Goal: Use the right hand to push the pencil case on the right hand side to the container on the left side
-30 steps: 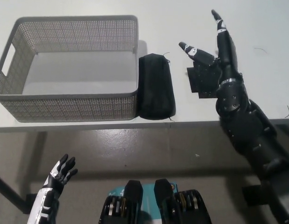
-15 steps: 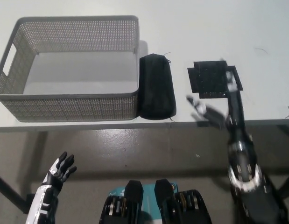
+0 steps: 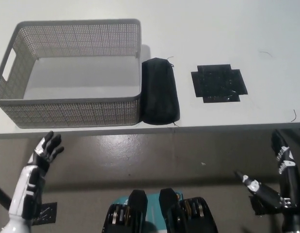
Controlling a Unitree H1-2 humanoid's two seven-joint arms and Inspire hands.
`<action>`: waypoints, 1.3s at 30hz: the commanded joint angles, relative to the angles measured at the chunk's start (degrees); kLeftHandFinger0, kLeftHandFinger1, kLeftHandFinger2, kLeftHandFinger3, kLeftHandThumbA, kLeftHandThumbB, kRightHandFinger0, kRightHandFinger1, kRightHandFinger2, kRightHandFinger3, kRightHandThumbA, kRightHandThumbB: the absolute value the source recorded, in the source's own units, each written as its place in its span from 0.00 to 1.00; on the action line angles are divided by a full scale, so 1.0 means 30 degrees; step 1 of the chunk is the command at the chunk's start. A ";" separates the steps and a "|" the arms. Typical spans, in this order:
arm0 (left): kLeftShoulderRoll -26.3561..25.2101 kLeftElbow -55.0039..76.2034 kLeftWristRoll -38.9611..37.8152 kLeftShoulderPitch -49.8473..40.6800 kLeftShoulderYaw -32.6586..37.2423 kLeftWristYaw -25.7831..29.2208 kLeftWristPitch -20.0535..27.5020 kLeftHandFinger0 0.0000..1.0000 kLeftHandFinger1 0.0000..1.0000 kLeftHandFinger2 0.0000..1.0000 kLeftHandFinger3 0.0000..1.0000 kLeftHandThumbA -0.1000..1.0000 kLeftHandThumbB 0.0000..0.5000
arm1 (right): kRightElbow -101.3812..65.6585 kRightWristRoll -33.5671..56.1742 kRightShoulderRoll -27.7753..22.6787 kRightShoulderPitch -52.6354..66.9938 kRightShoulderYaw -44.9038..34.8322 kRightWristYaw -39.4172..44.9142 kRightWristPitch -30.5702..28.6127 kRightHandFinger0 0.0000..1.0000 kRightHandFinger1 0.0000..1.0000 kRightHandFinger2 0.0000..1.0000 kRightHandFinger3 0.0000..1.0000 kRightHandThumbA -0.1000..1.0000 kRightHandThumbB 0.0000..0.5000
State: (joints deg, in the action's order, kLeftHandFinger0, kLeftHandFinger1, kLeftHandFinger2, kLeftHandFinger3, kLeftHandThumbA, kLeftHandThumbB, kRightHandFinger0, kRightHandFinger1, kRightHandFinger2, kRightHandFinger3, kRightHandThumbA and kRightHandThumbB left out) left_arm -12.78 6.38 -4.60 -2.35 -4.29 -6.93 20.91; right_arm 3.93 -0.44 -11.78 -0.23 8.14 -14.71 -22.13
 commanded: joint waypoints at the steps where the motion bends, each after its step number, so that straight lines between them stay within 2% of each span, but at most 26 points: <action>1: -0.0257 -0.0169 -0.0206 0.0504 -0.0285 0.0060 -0.0196 1.00 1.00 1.00 1.00 1.00 0.65 | -0.0234 0.1674 0.0117 -0.0001 -0.0356 0.1906 -0.1599 1.00 1.00 1.00 1.00 1.00 0.48; 4: -0.0317 -0.0371 -0.0080 0.0754 -0.0335 0.0091 -0.0293 1.00 1.00 1.00 1.00 1.00 0.65 | -0.0101 0.1836 0.0244 0.0078 -0.0519 0.2350 -0.1599 1.00 1.00 1.00 1.00 1.00 0.46; 7: -0.0299 -0.0751 -0.0090 0.1099 -0.0354 0.0086 -0.0270 1.00 1.00 1.00 1.00 1.00 0.64 | -0.0005 0.2095 0.0431 0.0209 -0.0766 0.2640 -0.1599 1.00 1.00 1.00 1.00 1.00 0.51; 12: -0.0234 -0.1162 0.0203 0.1244 -0.0389 0.0210 -0.0277 1.00 1.00 1.00 1.00 1.00 0.66 | 0.0202 0.2225 0.0737 0.0261 -0.1135 0.3160 -0.1599 1.00 1.00 1.00 1.00 1.00 0.48; 13: -0.0236 -0.1236 0.0196 0.1240 -0.0404 0.0215 -0.0279 1.00 1.00 1.00 1.00 1.00 0.65 | 0.0243 0.2239 0.0818 0.0274 -0.1201 0.3277 -0.1599 1.00 1.00 1.00 1.00 1.00 0.48; 15: -0.0217 -0.1681 0.0237 0.1212 -0.0439 0.0241 0.0032 1.00 1.00 1.00 1.00 1.00 0.55 | 0.0316 0.2296 0.0924 0.0314 -0.1257 0.3509 -0.1599 1.00 1.00 1.00 1.00 1.00 0.48; 16: -0.0190 -0.1773 0.0244 0.1195 -0.0453 0.0264 0.0092 1.00 1.00 1.00 1.00 1.00 0.53 | 0.0323 0.2305 0.0944 0.0319 -0.1287 0.3587 -0.1598 1.00 1.00 1.00 1.00 1.00 0.48; 19: -0.0069 -0.2273 0.0126 0.1071 -0.0601 0.0399 0.0036 1.00 1.00 1.00 1.00 1.00 0.55 | 0.0322 0.2428 0.0993 0.0378 -0.1289 0.3875 -0.1561 1.00 1.00 1.00 1.00 1.00 0.50; 20: -0.0020 -0.2279 0.0130 0.0930 -0.0671 0.0470 -0.0196 1.00 1.00 1.00 1.00 1.00 0.60 | 0.0295 0.2721 0.1029 0.0440 -0.1304 0.4093 -0.1483 1.00 1.00 1.00 1.00 1.00 0.50; 23: 0.0011 -0.2613 0.0052 0.0790 -0.0819 0.0447 -0.0076 1.00 1.00 1.00 1.00 1.00 0.59 | 0.0419 0.2850 0.1040 0.0408 -0.1458 0.4378 -0.1598 1.00 1.00 1.00 1.00 1.00 0.47; 25: -0.0100 -0.2893 -0.0073 0.0690 -0.0993 0.0381 0.0179 1.00 1.00 1.00 1.00 1.00 0.59 | 0.0424 0.2905 0.1069 0.0390 -0.1535 0.4463 -0.1398 1.00 1.00 1.00 1.00 1.00 0.49; 27: -0.0140 -0.2865 0.0213 0.0522 -0.1297 0.0612 0.0189 1.00 1.00 1.00 1.00 1.00 0.59 | 0.0500 0.2639 0.1148 0.0348 -0.1704 0.4411 -0.1451 1.00 1.00 1.00 1.00 1.00 0.43; 31: -0.0321 -0.3001 0.0054 0.0393 -0.1644 0.0532 0.0336 1.00 1.00 1.00 1.00 1.00 0.57 | 0.0535 0.2287 0.1205 0.0361 -0.1981 0.4313 -0.1554 1.00 1.00 1.00 1.00 1.00 0.43; 34: -0.0558 -0.3262 -0.0226 0.0284 -0.1891 0.0312 0.0897 1.00 1.00 1.00 1.00 1.00 0.53 | 0.0543 0.2667 0.1263 0.0354 -0.2129 0.4537 -0.1451 1.00 1.00 1.00 1.00 1.00 0.47; 39: -0.0565 -0.3214 -0.0310 -0.0043 -0.2211 0.0320 0.0769 1.00 1.00 1.00 1.00 1.00 0.59 | 0.0563 0.2581 0.1434 0.0344 -0.2322 0.4692 -0.1421 1.00 1.00 1.00 1.00 1.00 0.46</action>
State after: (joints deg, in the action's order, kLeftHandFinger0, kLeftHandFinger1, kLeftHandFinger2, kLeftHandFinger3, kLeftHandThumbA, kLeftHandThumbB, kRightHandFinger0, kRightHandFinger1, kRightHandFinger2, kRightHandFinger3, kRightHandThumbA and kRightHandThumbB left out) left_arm -13.39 -3.87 -4.71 -1.70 -9.98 -6.35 20.46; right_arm 6.05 6.56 -8.10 1.32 2.09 -2.04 -22.70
